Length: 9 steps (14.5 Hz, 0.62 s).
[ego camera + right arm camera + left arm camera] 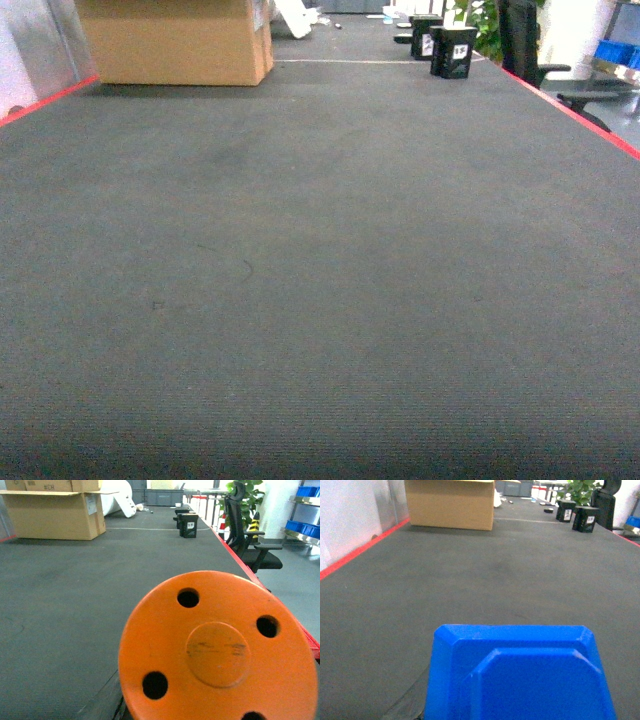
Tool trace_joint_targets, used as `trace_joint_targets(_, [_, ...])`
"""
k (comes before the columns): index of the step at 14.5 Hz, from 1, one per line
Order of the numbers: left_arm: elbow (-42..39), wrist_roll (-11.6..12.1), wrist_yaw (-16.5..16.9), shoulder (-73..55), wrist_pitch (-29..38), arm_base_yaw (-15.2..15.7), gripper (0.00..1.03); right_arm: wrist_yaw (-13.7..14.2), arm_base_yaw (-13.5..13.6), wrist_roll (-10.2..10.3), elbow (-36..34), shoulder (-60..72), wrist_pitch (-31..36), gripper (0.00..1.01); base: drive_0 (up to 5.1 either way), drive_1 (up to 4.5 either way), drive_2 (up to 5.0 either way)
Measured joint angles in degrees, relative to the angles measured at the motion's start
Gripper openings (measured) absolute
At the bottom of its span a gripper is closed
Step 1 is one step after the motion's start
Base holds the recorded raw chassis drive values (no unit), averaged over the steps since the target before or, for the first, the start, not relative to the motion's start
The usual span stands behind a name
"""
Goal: Sort blue parts and orange caps into right shelf containers
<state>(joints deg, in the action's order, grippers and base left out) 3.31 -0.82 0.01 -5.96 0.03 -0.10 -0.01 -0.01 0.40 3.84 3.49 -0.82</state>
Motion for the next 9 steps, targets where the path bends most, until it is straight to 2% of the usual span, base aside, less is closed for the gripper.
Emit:
trace_joint_targets(3, [-0.9,0.0,-0.1,3.8,-0.5,0.0,0.43,0.0,0.0,0.0,-0.9,-0.8,0.3,0.44,0.0,0.0,0.0])
trace_joint_targets(4, [-2.7,0.0,-0.1,5.4,-0.3,0.0,0.43,0.0,0.0,0.0,-3.1,-3.1,0.4,0.44,0.0,0.0,0.0])
trace_joint_targets(9, [-2.7,0.0,0.0,5.4,-0.5,0.0,0.43,0.0,0.0,0.0,-3.1,-3.2,0.5,0.44,0.0,0.0,0.0])
